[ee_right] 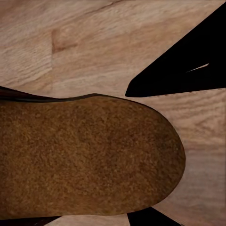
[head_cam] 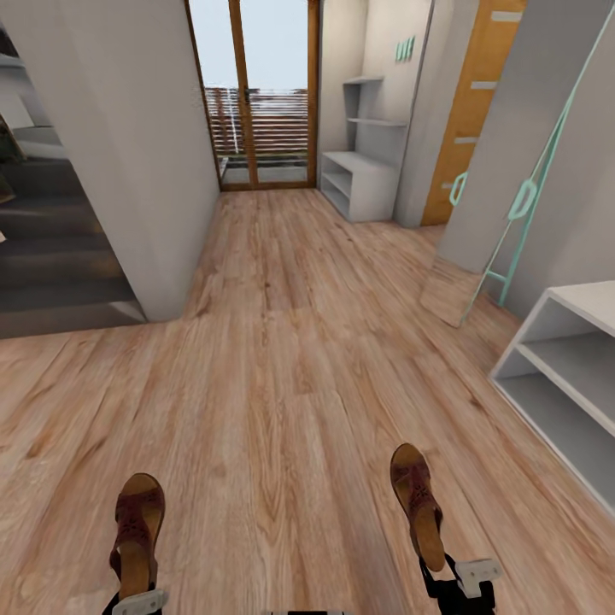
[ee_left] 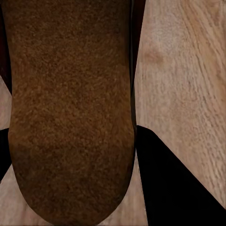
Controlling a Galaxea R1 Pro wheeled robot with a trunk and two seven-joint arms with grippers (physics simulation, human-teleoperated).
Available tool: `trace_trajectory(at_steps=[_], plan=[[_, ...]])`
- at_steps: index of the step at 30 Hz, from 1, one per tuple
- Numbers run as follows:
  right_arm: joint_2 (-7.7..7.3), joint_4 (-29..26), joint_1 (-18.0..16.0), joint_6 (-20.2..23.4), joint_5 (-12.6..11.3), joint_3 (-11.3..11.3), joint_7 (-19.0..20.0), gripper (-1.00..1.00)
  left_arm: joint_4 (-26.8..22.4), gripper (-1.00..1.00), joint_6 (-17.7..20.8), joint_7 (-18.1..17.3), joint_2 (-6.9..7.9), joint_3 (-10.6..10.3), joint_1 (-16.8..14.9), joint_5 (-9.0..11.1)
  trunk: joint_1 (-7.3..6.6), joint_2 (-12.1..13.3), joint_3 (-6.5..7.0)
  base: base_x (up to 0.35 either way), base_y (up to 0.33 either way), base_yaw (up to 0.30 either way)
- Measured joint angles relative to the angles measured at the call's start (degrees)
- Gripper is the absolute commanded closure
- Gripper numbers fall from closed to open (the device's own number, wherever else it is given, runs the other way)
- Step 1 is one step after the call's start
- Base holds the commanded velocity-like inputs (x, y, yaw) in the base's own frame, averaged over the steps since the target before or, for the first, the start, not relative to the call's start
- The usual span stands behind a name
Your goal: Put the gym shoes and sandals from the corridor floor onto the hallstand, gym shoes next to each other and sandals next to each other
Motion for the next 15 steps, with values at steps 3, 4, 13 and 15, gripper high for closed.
trace_trajectory(at_steps=[3, 4, 13, 15], plan=[[-0.01, 0.0, 0.0, 0.0, 0.0, 0.0, 0.0, 1.0, 0.0, 1.0, 0.0, 0.0, 0.01, 0.0, 0.0, 0.0, 0.0, 0.0, 0.27, 0.339, 0.0, 0.001], [-0.01, 0.0, 0.0, 0.0, 0.0, 0.0, 0.0, 1.0, 0.0, 1.0, 0.0, 0.0, 0.01, 0.0, 0.0, 0.0, 0.0, 0.0, 0.36, 0.339, 0.0, 0.0], [-0.06, 0.0, 0.0, 0.0, 0.0, 0.0, 0.1, 1.0, 0.0, 1.0, 0.0, 0.1, -0.01, 0.0, 0.0, 0.0, 0.0, 0.0, 1.16, 0.339, 0.0, 0.0], [-0.08, 0.0, 0.0, 0.0, 0.0, 0.0, 0.1, 1.0, 0.0, 1.0, 0.0, 0.1, 0.0, 0.0, 0.0, 0.0, 0.0, 0.0, 1.34, 0.339, 0.0, 0.0]])
